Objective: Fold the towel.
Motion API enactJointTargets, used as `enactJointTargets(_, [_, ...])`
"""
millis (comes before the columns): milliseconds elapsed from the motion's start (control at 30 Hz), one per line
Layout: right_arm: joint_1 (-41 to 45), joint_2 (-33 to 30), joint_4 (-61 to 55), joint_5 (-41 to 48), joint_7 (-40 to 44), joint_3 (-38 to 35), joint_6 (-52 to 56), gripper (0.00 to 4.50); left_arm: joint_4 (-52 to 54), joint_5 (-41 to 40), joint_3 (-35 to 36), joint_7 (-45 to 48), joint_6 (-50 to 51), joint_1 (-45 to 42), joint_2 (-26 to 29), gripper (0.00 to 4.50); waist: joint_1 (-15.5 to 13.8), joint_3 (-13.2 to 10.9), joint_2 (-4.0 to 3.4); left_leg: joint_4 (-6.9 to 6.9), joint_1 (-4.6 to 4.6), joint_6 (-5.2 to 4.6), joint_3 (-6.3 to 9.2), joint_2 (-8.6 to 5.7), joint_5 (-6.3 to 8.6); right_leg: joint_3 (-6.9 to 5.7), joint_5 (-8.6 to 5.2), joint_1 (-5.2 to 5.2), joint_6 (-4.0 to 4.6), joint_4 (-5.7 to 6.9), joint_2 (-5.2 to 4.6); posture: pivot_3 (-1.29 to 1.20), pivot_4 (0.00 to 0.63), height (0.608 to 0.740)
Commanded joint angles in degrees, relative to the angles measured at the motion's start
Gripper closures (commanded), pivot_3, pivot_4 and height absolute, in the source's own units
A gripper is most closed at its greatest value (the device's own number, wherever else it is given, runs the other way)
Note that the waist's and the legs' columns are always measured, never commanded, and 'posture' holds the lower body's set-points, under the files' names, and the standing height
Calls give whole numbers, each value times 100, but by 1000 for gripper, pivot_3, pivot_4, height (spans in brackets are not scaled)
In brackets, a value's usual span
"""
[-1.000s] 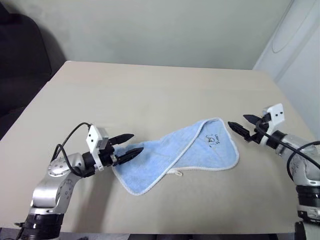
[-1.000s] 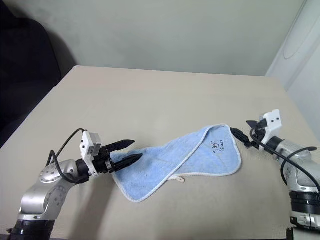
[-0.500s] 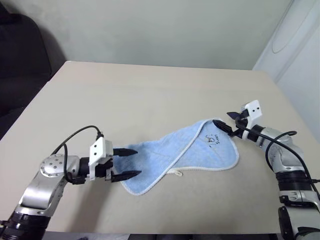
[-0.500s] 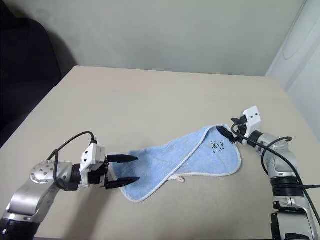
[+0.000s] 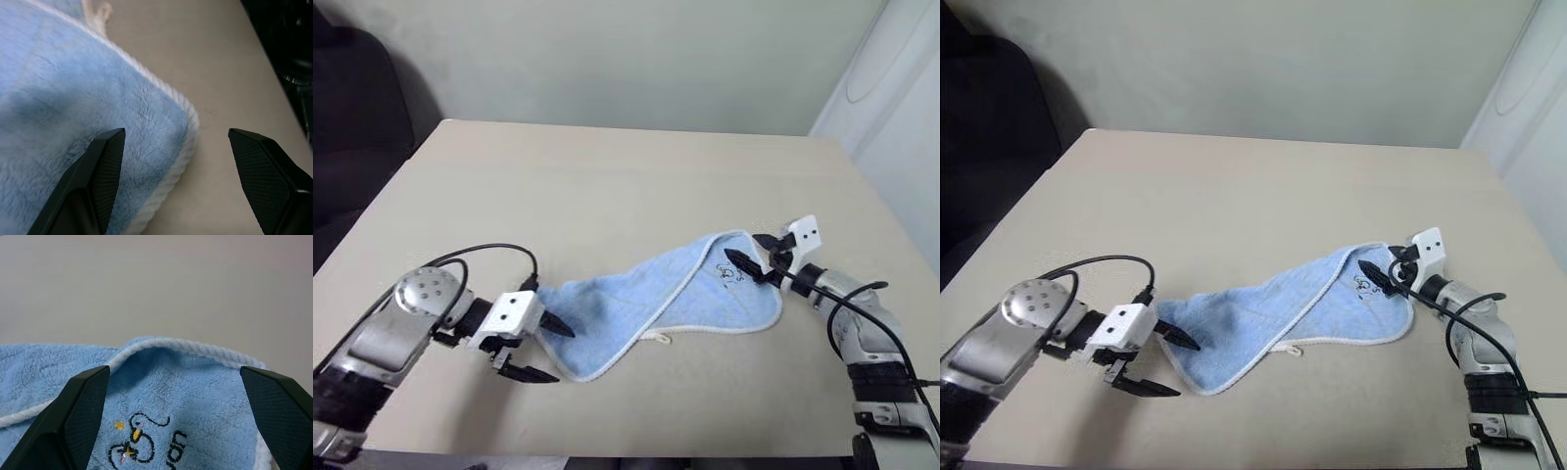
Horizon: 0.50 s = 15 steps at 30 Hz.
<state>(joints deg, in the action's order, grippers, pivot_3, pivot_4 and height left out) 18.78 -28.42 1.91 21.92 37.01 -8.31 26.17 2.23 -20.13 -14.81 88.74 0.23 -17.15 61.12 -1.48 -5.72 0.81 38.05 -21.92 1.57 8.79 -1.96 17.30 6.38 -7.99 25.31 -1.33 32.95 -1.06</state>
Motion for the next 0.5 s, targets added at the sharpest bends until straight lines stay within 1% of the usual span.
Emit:
enactJointTargets(33, [-127,10,-477,172,-178,-248,111,0,-123,133,-379,376,-280,-214,-128,847,8,2,4,0,0,0,0,0,0,-1,0,1,0,0,0,0,150,740])
enactJointTargets(200, [-400,-25,-859,298,-339,-406,301,0,-262,310,-651,376,-401,-343,-402,847,7,5,6,-1,-2,0,0,0,0,-2,0,2,0,-1,-2,0,150,740])
enactJointTargets(367, [-573,-55,-1164,405,-447,-547,517,0,-326,589,-675,295,-651,-196,-507,847,11,8,3,-1,-2,-1,-1,-1,0,-1,-2,0,-2,-3,-2,0,150,740])
enactJointTargets(500, [-707,-82,-1425,510,-528,-620,737,0,-233,609,-615,227,-682,19,-511,847,10,31,-6,-2,-1,-1,-1,-1,1,-1,-4,-1,-7,-3,-2,0,150,740])
